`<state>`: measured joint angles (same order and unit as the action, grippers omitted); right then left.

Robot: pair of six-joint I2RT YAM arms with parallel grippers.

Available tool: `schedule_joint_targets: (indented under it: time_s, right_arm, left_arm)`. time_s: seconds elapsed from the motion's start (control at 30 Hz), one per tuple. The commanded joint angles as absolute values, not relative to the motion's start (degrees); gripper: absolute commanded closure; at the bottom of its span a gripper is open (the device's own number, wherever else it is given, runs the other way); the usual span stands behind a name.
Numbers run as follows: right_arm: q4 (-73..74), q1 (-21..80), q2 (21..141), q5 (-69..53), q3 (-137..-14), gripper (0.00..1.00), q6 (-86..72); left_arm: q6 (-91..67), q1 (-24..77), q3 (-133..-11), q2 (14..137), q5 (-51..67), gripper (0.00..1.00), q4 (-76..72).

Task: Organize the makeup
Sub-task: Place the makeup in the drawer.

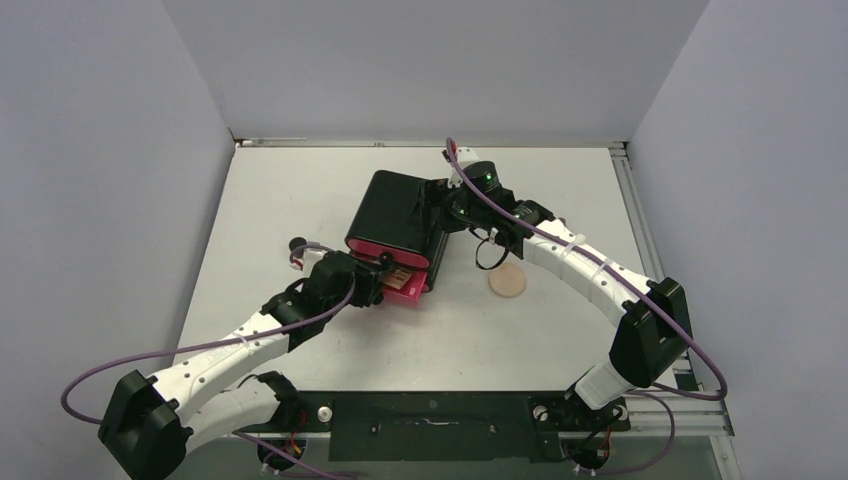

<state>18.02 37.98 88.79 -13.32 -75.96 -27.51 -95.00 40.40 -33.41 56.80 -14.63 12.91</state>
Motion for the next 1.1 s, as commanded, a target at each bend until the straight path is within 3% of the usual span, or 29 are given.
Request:
schedule_joint_targets:
  time_s: [0.0,0.57,0.77,1.07]
  right_arm:
    - [15.5,38.4,88.1,-13.4,-76.9,0.13,-27.5]
    - [15.0,38.4,88.3,-13.8,-76.6,0.13,-28.1]
    - [14.6,38.4,88.3,-13.8,-76.4,0.13,-28.5]
    - [14.5,38.3,88.1,-13.9,-76.0,0.13,-28.7]
  left_arm:
    - [-92.0,40.3,-38.3,55.2,-14.6,0.64,13.4]
    - [-90.9,40.3,-37.7,54.4,-11.2,0.68,15.0]
    - [-90.8,40.3,-36.2,52.3,-11.6,0.85,15.3]
    - [-90.9,38.5,-35.3,53.3,-11.6,0.85,14.3]
